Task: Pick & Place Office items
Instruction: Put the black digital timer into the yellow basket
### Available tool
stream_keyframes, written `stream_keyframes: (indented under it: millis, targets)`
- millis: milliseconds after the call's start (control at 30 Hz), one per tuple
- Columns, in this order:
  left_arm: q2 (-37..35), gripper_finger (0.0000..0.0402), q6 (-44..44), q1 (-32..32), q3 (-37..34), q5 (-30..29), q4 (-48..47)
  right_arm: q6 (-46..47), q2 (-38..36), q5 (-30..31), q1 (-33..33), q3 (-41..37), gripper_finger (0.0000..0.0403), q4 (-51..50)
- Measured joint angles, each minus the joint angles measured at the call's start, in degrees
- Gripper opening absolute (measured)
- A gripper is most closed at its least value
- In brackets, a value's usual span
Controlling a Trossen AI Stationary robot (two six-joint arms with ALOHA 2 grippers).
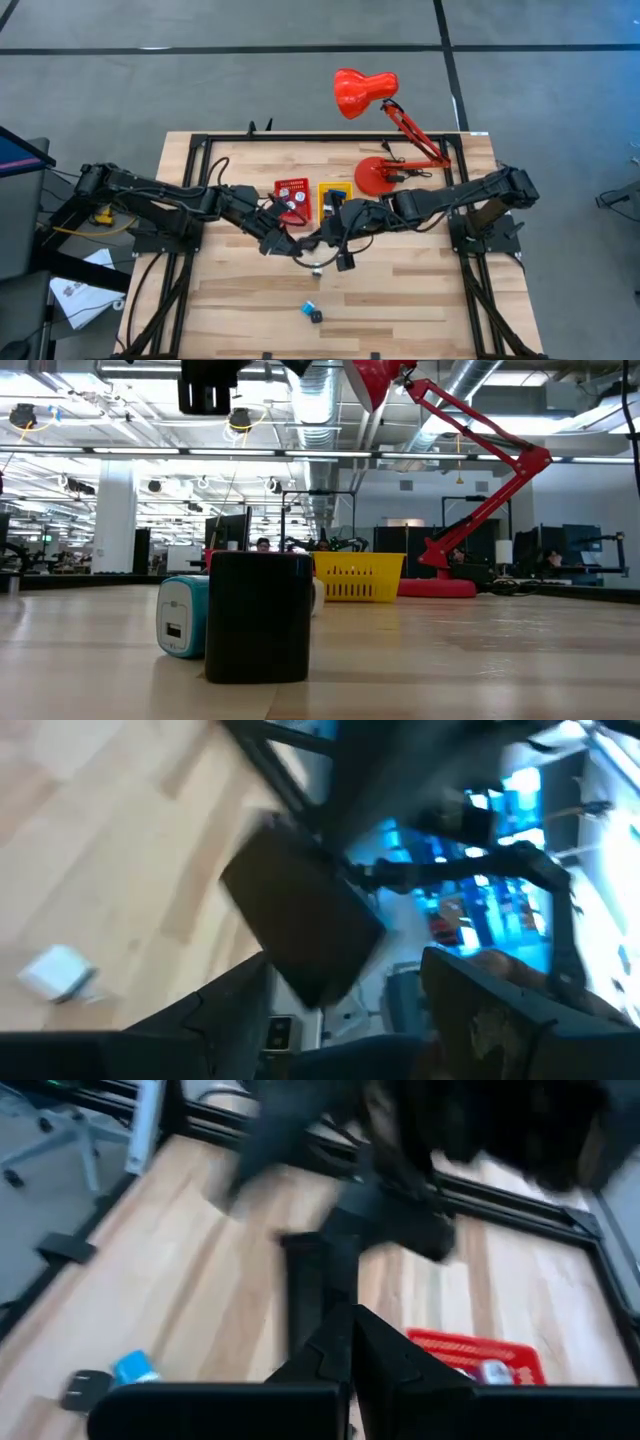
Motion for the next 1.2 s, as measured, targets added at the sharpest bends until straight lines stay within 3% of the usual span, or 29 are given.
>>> stream_keyframes:
  millis: [1200]
  targets:
    - [0.00,0.0250,-0.02,0.05,0.02,-3.32,-0.47,-1.32,0.00,-1.20,0.57,0.01,0.0000,1.51]
